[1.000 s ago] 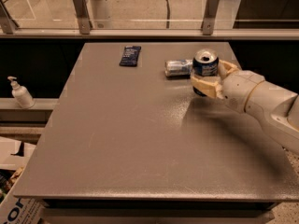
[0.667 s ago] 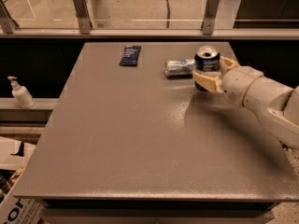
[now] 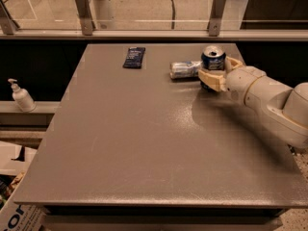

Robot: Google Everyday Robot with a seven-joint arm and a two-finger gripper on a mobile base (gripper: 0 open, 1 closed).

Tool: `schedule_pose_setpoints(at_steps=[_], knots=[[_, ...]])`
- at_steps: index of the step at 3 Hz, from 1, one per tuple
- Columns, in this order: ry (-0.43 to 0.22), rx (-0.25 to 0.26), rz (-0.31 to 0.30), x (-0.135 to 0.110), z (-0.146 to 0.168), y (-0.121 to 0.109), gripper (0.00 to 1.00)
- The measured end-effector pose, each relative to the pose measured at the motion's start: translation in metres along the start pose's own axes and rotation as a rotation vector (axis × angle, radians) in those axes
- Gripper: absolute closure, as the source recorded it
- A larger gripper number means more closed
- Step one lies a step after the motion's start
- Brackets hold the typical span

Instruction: Move pepsi can near redbull can

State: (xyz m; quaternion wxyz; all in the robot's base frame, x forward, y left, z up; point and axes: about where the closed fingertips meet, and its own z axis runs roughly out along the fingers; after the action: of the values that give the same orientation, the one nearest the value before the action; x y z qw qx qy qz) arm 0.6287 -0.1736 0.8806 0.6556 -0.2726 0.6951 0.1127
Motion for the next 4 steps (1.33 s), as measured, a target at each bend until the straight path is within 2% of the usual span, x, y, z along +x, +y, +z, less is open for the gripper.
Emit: schedule_pose_setpoints(at_steps=[1, 2, 3, 4], knots=[[0.005, 0.014, 0.04, 0.0136, 0.0123, 0.0, 1.0], [0.006, 0.014, 0.042, 0.0146, 0.0123, 0.0004, 1.0], [0.013, 0.016, 0.053, 0.0192, 0.0108, 0.0016, 0.82], [0.015, 0.016, 0.055, 0.0188, 0.0102, 0.0015, 0.58]])
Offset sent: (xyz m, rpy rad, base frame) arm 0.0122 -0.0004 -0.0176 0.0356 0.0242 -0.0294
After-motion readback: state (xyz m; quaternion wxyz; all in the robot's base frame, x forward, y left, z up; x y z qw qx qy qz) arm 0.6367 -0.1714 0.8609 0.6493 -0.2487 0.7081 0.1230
